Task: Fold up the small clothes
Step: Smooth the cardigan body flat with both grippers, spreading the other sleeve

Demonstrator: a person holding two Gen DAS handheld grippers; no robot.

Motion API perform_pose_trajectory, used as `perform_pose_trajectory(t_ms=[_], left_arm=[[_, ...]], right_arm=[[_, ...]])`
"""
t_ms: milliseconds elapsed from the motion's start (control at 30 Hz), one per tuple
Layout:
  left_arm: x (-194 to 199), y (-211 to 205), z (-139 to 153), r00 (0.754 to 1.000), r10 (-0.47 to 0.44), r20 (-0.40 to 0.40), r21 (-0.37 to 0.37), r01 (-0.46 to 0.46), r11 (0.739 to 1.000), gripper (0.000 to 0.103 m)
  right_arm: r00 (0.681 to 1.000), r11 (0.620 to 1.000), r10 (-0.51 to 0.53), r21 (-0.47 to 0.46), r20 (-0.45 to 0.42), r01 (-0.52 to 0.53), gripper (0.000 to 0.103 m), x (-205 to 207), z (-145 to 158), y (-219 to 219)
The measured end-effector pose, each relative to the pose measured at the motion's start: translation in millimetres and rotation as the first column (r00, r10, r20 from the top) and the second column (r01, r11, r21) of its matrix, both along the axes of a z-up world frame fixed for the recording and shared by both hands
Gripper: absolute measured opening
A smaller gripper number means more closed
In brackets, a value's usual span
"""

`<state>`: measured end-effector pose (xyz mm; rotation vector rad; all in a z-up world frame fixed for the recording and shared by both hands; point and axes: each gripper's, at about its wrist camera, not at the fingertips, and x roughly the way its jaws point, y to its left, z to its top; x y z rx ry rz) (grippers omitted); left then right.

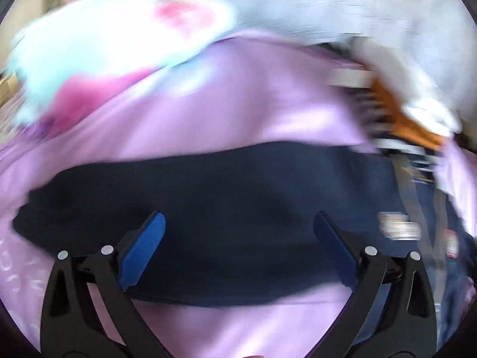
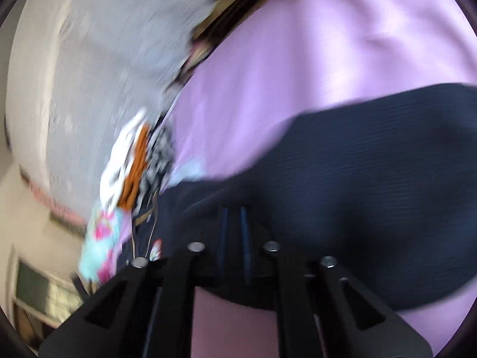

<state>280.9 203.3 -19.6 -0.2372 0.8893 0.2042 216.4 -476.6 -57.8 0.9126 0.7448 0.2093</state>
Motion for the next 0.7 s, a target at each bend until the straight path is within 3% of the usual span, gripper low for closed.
perform_pose_trajectory(t_ms=[33,67,100,133,200,233,267,300,333,400,433,467,533,567,600,667,700], left_arm=[[-5,26,-9,1.000,0.015,-0.008,-0.065,-0.015,0.998,0.101],[-13,47,-9,0.999,-0.024,0.041,-0.188,0.031,0.982,0.101],[-22,60,-4,0.997,-0.026,0.072,-0.252,0.043,0.967,0.101],[-28,66,0,0.997,0.001,0.071,-0.247,0.017,0.969,0.101],[-45,79,6,0.993,0.104,0.061,-0.130,-0.095,0.987,0.101],[-55,87,5,0.987,0.151,0.055,-0.104,-0.144,0.984,0.101],[-63,92,3,0.988,0.141,0.060,-0.173,-0.128,0.976,0.101],[-74,90,5,0.984,0.165,0.066,-0.209,-0.148,0.967,0.101],[-82,85,8,0.981,0.181,0.073,-0.222,-0.161,0.962,0.101],[-98,43,16,0.991,0.054,0.123,-0.277,-0.018,0.961,0.101],[-101,24,19,0.991,-0.016,0.136,-0.283,0.055,0.958,0.101],[-105,-8,25,0.982,-0.106,0.155,-0.256,0.144,0.956,0.101],[-114,-69,36,0.954,-0.244,0.177,-0.125,0.267,0.955,0.101],[-118,-103,41,0.934,-0.314,0.173,-0.035,0.324,0.945,0.101],[-121,-132,41,0.914,-0.375,0.155,0.030,0.375,0.926,0.101],[-124,-167,33,0.886,-0.453,0.100,0.075,0.448,0.891,0.101],[-124,-184,21,0.874,-0.484,0.036,0.093,0.480,0.873,0.101]], right_arm=[[0.999,0.999,-0.049,0.012,-0.002,0.049,0.005,-9,-3,-19],[0.993,0.993,-0.114,0.010,-0.008,0.114,0.004,-23,-4,-43],[0.986,0.986,-0.169,-0.020,-0.011,0.168,0.004,-32,-3,-55],[0.977,0.976,-0.212,-0.060,-0.008,0.211,0.004,-39,0,-63],[0.944,0.923,-0.330,-0.203,0.016,0.327,0.008,-59,16,-74],[0.925,0.886,-0.378,-0.275,0.036,0.373,0.008,-67,26,-69],[0.913,0.857,-0.405,-0.329,0.044,0.396,0.022,-70,32,-60],[0.912,0.835,-0.404,-0.377,0.074,0.401,0.024,-75,42,-45],[0.941,0.857,-0.314,-0.387,0.130,0.340,0.024,-77,54,-16],[0.975,0.906,-0.133,-0.378,0.178,0.192,0.027,-76,65,37],[0.981,0.922,0.002,-0.380,0.194,0.073,0.034,-75,70,77],[0.978,0.921,0.084,-0.390,0.193,-0.002,0.049,-74,70,101],[0.949,0.865,0.280,-0.465,0.143,-0.185,0.053,-69,70,173],[0.935,0.834,0.332,-0.501,0.124,-0.230,0.053,-68,69,195],[0.911,0.779,0.402,-0.558,0.091,-0.288,0.053,-70,66,224],[0.881,0.665,0.473,-0.651,-0.013,-0.366,0.053,-72,55,260],[0.870,0.618,0.489,-0.679,-0.064,-0.397,0.053,-75,47,271]])
